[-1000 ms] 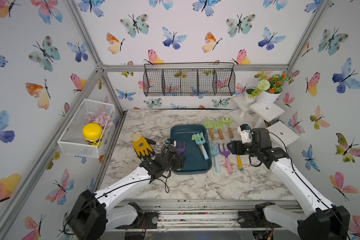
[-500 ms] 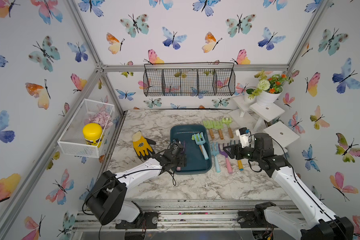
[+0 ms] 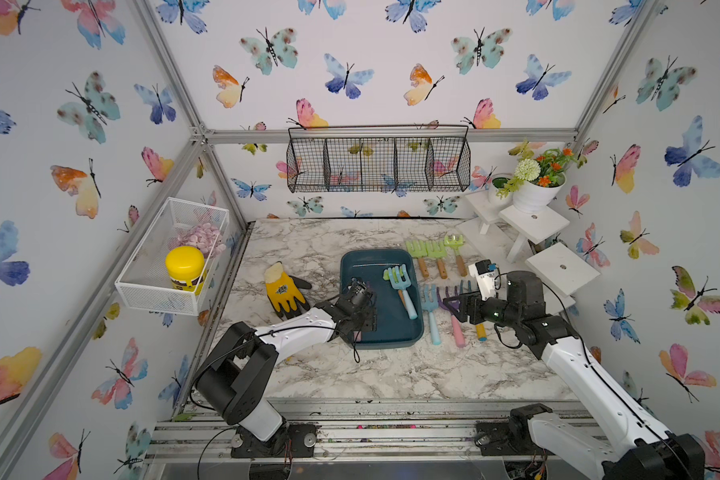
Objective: Take the hand rake out of the storage box
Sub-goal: Pick up the rake from the storage box.
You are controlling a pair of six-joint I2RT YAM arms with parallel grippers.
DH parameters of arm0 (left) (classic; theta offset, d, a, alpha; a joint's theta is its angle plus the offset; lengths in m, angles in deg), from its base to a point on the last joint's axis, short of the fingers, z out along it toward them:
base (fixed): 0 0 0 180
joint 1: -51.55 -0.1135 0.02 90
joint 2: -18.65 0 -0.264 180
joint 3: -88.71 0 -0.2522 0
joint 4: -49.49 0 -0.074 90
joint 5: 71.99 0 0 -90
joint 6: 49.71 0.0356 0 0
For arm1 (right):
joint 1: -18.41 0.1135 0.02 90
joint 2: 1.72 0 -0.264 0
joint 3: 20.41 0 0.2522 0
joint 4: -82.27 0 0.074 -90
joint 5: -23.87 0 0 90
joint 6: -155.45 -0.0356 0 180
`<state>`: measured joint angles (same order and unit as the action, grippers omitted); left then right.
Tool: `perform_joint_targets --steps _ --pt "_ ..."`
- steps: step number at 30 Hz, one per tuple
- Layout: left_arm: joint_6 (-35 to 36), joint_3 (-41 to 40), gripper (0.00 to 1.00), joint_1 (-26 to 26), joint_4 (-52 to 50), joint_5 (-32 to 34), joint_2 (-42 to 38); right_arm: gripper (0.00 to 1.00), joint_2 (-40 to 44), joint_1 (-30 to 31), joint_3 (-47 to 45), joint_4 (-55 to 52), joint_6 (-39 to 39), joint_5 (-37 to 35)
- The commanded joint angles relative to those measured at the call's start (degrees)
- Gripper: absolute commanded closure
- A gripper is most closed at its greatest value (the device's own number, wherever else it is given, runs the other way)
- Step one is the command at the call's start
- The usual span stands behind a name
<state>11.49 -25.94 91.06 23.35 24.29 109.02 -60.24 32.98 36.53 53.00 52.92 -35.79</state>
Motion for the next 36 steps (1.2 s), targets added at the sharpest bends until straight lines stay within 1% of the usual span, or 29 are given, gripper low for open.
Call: perform_joint_targets --steps 1,6,12,16,21,24,27,30,36 --pt "0.93 -0.41 0.29 -1.59 -1.47 2.10 1.60 0.26 -0.93 -0.19 0.15 0.96 -0.22 1.95" --pt "0.95 -1.02 0.33 -2.21 -0.29 0.97 2.47 0.26 -0.98 -0.19 0.15 1.09 -0.26 2.26" --pt "1.35 1.23 0.36 -2.15 -0.01 -0.64 5.60 0.26 -1.22 -0.23 0.16 1.01 -0.21 2.09" --pt "1.55 2.66 0.40 -1.98 -0.36 -0.28 8.30 0.26 -1.07 -0.18 0.09 0.92 -0.25 1.91" --pt "1.33 3.64 0.41 -1.39 -0.53 0.30 9.72 0.26 -1.16 -0.21 -0.05 0.99 -0.21 2.08" --pt "1.24 4.35 0.46 -0.84 -0.68 0.61 10.24 0.27 -1.16 -0.19 -0.11 1.01 -0.21 2.22" --pt "0.96 5.32 0.48 -0.51 -1.49 1.56 11.12 0.27 -0.81 -0.23 -0.33 1.01 -0.30 2.32" --pt "0.85 6.08 0.55 -0.40 -2.09 2.41 12.00 0.27 -0.29 -0.18 -0.64 1.00 -0.38 2.26" --pt "0.85 7.60 0.62 0.17 -2.70 3.11 13.44 0.27 -0.19 -0.22 -0.89 0.92 -0.47 2.17"
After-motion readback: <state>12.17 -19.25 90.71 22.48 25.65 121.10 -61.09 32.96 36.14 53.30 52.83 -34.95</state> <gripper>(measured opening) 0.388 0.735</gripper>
